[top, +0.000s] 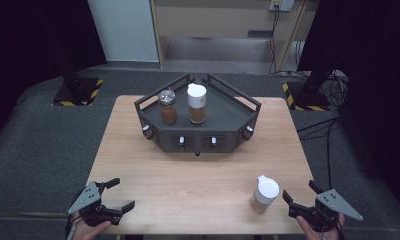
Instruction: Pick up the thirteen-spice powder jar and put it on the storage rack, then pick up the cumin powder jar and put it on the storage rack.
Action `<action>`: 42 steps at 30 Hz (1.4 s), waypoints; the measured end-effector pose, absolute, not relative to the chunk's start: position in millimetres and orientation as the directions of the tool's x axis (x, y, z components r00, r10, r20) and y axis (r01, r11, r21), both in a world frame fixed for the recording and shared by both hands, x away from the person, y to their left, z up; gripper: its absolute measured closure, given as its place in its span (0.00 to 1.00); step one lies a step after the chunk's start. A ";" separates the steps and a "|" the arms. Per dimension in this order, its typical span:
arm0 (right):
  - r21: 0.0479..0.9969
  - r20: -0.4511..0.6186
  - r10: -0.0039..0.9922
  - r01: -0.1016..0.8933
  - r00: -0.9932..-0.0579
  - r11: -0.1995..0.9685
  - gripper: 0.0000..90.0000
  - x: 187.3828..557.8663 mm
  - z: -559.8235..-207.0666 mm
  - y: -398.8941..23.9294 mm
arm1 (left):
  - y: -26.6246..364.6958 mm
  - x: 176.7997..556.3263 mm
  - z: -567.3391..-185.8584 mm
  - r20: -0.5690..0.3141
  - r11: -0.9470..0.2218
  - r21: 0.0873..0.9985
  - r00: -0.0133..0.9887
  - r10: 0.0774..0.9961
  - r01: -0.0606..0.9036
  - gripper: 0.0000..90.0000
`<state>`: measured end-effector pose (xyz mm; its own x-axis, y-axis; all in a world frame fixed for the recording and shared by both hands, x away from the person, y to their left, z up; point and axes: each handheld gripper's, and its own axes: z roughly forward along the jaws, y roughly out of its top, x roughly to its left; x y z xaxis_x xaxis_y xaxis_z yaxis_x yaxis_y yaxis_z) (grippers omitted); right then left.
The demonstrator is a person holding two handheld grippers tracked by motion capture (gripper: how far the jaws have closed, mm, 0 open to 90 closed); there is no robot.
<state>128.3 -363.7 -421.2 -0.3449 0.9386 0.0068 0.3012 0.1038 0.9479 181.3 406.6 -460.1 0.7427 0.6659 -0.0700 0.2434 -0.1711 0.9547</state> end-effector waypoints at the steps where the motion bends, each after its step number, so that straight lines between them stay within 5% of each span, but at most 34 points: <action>1: 0.948 0.007 0.938 0.301 -0.346 0.104 0.05 128.4 -421.1 -363.7 | 406.5 181.3 -460.0 -0.069 -0.172 0.955 0.743 0.665 0.243 0.01; 42: 0.953 0.028 0.912 0.287 -0.409 0.100 0.04 133.2 -386.0 -378.0 | 405.0 182.2 -459.3 -0.072 -0.181 0.950 0.741 0.668 0.255 0.01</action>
